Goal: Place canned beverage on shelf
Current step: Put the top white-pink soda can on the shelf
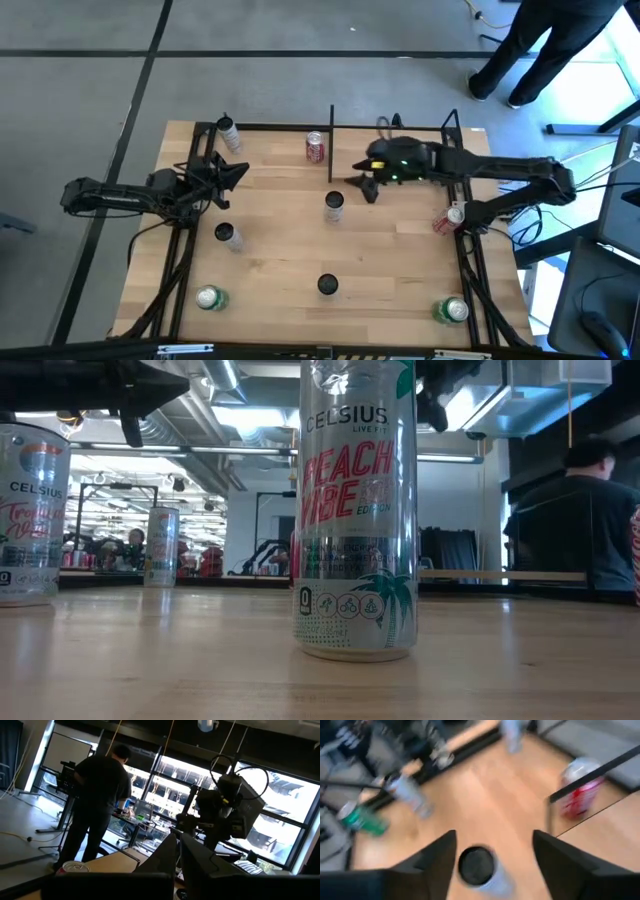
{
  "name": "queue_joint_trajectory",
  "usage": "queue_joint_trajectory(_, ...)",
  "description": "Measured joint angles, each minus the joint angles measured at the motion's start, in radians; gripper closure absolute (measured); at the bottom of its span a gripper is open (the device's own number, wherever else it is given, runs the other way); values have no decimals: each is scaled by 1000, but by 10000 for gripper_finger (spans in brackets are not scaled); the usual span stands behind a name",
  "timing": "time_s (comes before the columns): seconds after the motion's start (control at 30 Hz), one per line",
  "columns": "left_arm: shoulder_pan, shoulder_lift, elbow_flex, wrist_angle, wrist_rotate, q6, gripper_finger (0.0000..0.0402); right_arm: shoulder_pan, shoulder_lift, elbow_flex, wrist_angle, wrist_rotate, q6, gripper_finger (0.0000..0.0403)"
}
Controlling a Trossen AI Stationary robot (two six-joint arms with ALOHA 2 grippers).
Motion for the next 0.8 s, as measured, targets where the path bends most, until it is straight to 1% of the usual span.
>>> queue_joint_trajectory(0.07,0,0,0,-4,0,0,386,-3,54,51,-61,-24,-33,102)
queue_joint_trajectory(0.13,0,0,0,-4,0,0,386,-2,98,91,-112,-3,-57,78)
queue_joint_trajectory(0.27,0,0,0,-5,0,0,385,0,150,130,-130,8,-87,50)
queue_joint_trajectory(0.4,1,0,0,-8,0,0,386,1,197,129,-91,-3,-104,41)
queue_joint_trajectory(0.57,0,0,0,-8,0,0,385,18,257,129,-91,-76,-149,41)
queue_joint_trajectory(0.73,0,0,0,-8,0,1,386,67,303,128,-74,-73,-213,41)
queue_joint_trajectory(0.8,0,0,0,-8,0,1,386,86,325,128,-75,-29,-227,41)
